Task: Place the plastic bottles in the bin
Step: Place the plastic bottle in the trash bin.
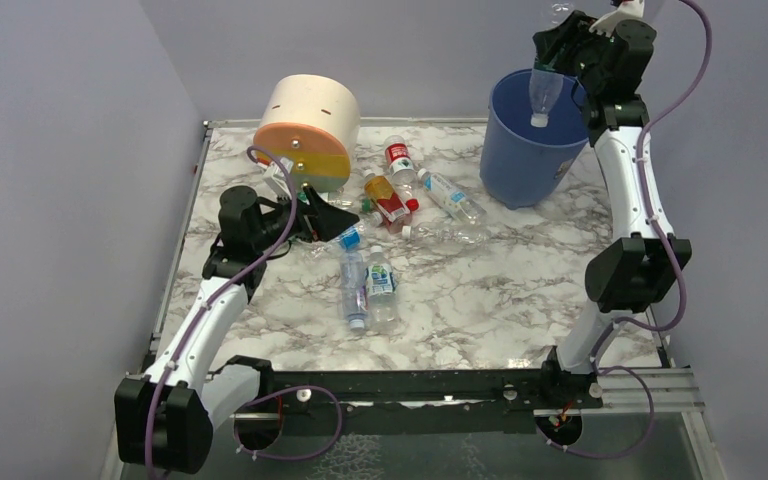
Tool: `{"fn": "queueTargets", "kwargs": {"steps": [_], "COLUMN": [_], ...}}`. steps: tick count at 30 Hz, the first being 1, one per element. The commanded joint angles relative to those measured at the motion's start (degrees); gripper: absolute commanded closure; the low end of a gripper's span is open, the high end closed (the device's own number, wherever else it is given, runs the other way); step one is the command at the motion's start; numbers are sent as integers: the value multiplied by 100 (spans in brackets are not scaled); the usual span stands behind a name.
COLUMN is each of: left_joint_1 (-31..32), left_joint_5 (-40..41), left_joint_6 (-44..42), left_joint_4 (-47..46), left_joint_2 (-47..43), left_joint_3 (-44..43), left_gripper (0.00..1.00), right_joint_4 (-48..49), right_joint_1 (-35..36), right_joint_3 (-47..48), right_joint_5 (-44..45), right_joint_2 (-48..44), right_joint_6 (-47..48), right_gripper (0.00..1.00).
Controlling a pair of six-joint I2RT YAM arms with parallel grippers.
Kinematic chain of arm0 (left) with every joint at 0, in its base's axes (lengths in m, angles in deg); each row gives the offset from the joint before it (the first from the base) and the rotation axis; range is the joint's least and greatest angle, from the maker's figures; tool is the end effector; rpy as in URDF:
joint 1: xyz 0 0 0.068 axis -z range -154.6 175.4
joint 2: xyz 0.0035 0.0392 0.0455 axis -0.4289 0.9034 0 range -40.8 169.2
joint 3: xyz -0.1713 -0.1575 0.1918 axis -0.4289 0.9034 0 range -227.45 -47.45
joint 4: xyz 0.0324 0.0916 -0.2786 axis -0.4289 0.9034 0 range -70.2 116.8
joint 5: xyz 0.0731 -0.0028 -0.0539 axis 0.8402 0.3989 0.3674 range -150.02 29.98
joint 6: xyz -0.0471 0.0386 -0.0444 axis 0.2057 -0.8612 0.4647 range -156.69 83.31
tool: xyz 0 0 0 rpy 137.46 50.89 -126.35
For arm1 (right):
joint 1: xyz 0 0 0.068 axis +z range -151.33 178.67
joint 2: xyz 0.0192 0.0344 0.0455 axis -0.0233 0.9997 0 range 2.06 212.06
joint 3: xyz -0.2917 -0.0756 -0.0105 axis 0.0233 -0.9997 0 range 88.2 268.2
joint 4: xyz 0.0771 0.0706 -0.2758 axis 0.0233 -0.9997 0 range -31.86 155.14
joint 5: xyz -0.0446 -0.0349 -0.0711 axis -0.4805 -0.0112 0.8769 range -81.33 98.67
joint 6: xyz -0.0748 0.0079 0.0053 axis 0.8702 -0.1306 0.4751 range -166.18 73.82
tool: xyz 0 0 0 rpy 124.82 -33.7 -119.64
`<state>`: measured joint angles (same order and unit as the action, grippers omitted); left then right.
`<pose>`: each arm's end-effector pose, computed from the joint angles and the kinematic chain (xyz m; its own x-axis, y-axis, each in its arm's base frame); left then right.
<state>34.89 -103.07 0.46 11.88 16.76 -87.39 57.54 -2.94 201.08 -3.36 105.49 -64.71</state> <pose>0.2559 -0.0867 0.3133 -0.6060 -0.3461 -0.7162 0.5247 0.5028 -0.6869 0.4913 -0.0004 0.5087 -0.0268 0.3116 -0.9498 -0.1819 0.9328 0.3112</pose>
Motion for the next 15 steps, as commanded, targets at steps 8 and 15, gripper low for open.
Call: {"fn": "queueTargets", "kwargs": {"steps": [8,15], "left_joint_1": [26,52], "left_joint_5": [13,-197], "left_joint_6": [-139,-18], "left_joint_4": [-50,-360], "left_joint_2": [367,526], "left_joint_3": [-286,-336], "left_gripper": [1,1], "right_joint_4": [708,910], "right_joint_1": [-57,-54], "right_joint_3": [-510,-1312], "right_joint_5": [157,277], "right_joint_2": [364,28], "right_joint_6": [95,158], "right_gripper": [49,22]}}
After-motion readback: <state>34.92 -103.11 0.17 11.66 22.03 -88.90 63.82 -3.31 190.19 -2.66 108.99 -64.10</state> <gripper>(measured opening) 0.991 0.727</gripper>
